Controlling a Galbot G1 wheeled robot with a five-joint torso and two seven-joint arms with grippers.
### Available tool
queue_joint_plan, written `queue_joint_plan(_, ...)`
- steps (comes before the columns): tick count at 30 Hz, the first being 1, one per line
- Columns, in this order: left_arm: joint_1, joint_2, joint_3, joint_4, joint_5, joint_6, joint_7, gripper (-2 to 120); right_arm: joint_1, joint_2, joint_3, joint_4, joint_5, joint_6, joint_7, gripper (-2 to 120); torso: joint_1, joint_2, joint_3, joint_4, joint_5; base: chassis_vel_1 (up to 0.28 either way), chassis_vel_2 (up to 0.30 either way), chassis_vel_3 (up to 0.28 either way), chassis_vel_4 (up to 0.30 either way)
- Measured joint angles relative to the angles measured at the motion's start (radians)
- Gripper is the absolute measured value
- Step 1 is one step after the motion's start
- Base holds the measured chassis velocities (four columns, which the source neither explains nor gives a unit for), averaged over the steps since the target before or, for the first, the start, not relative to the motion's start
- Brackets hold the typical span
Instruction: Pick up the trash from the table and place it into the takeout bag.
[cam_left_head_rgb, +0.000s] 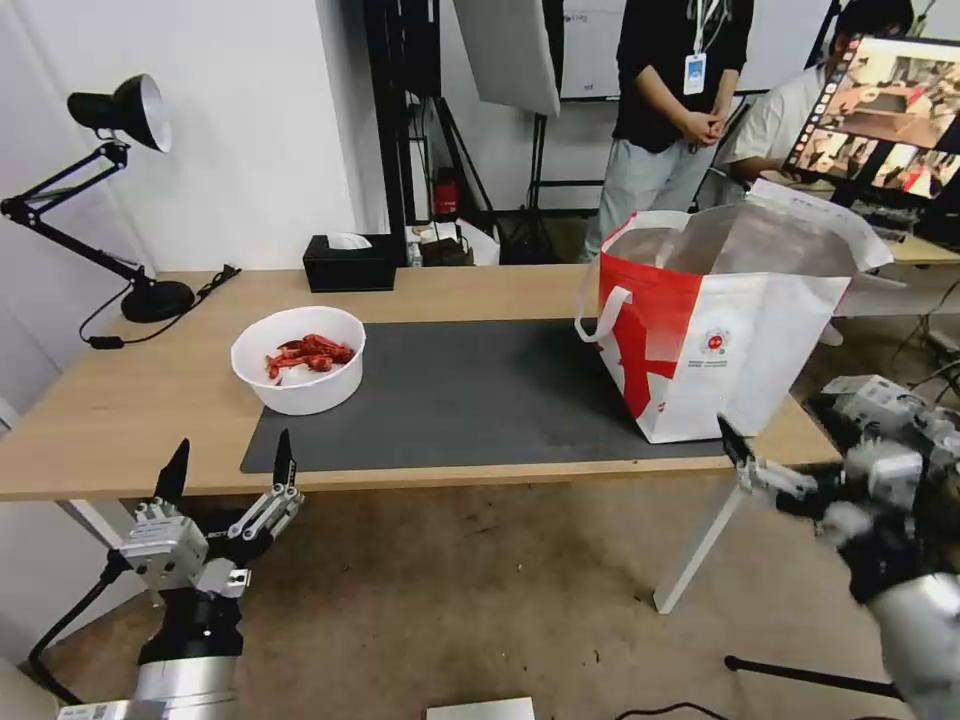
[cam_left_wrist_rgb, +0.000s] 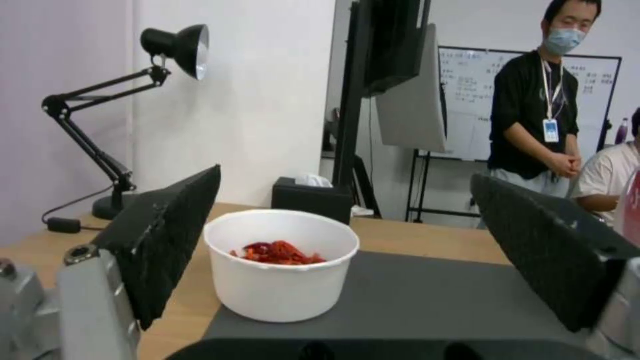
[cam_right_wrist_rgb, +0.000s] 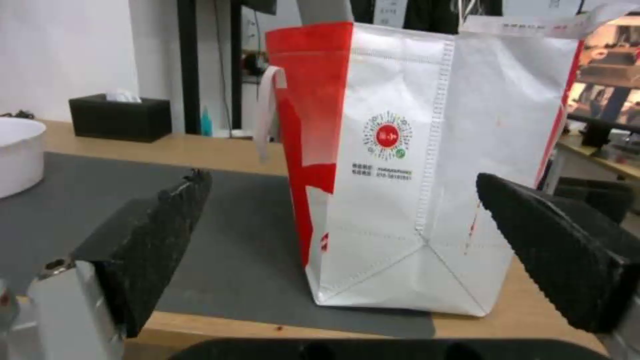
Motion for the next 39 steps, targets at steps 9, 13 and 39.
queue_joint_plan(9, 0.002, -0.001, -0.002, 0.0, -0.002, 0.0, 0.0, 100, 0.012, 0.029, -0.053, 0.011, -0.035, 0.01, 0.01, 100, 0.0, 0.0, 0.0, 0.0004, 0.0001, 0.0, 0.0, 0.0, 0.0)
queue_joint_plan(13, -0.002, 0.007, -0.009, 0.0, -0.019, 0.02, 0.0, 100, 0.025, 0.033, -0.094, 0.011, -0.054, 0.005, 0.023, 100, 0.0, 0.0, 0.0, 0.0005, 0.0003, 0.0, 0.0, 0.0, 0.0)
queue_joint_plan(39, -0.68, 0.516, 0.004, 0.363, -0.657, 0.487, -0.197, 100, 0.113, -0.028, -0.213, -0.046, -0.068, -0.083, 0.066, 100, 0.0, 0.0, 0.0, 0.0004, -0.0001, 0.0, 0.0, 0.0, 0.0)
